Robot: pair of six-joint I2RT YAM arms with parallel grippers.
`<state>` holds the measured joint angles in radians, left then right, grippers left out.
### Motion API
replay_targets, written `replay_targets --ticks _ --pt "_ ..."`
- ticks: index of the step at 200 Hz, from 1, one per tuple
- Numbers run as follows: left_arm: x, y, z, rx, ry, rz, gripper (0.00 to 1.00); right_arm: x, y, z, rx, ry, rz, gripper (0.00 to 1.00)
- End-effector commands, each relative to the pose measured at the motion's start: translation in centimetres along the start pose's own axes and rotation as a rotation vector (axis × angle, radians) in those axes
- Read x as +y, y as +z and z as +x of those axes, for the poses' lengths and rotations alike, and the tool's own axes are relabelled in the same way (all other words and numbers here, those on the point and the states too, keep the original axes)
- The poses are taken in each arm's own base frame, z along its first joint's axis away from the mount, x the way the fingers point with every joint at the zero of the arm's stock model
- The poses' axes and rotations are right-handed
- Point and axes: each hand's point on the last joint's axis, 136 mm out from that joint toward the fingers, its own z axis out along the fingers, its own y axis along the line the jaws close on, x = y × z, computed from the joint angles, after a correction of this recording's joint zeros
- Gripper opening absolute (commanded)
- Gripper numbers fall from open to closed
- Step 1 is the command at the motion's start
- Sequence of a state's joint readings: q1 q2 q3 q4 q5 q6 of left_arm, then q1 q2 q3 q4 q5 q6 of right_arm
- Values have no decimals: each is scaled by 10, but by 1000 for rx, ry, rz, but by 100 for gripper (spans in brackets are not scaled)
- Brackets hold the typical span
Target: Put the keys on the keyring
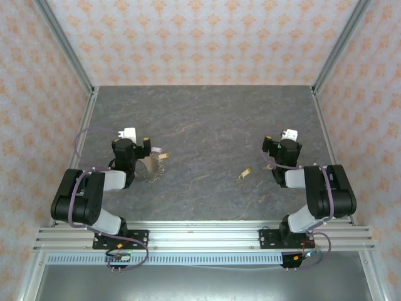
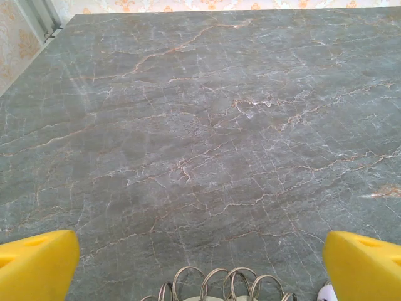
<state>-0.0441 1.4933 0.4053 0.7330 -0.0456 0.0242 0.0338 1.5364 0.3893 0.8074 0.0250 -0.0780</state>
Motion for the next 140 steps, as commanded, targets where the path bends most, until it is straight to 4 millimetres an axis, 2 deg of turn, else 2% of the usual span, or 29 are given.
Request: replay_targets --ticks 1,140 --pt "3 2 -12 -28 -13 -23 100 6 0 -11 -27 13 -34 99" --pt "3 3 -12 -27 -14 -22 100 5 0 -11 -26 15 -26 99"
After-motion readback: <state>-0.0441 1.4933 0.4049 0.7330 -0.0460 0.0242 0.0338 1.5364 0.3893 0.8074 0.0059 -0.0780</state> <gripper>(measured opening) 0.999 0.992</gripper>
